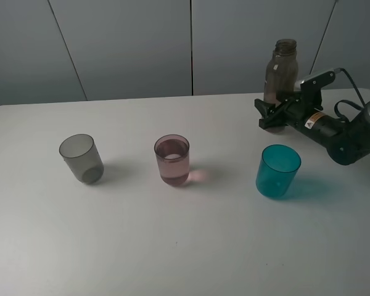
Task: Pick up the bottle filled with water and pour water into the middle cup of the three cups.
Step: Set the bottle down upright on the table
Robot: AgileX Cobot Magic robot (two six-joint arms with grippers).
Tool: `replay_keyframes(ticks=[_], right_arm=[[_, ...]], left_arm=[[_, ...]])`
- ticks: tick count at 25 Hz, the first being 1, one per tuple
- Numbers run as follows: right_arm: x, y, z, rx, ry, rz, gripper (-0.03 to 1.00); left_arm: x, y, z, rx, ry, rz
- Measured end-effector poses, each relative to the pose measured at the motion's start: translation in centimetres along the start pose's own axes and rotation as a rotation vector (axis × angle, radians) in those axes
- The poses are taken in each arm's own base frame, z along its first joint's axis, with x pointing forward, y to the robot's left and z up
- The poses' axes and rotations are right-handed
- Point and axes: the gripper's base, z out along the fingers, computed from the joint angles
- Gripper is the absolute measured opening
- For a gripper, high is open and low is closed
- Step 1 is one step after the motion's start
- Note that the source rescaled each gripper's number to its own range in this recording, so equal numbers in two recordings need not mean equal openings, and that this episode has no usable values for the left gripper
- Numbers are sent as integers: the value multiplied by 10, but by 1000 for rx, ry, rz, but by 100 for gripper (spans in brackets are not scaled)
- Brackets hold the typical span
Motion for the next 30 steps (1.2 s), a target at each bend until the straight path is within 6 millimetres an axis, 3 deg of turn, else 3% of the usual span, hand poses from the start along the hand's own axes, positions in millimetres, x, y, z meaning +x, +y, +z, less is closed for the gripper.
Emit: replay_keyframes(ticks=[30], right_arm=[[9,-6,6,49,-17,51,6]], left_arm=[[0,0,0,0,0,-2]])
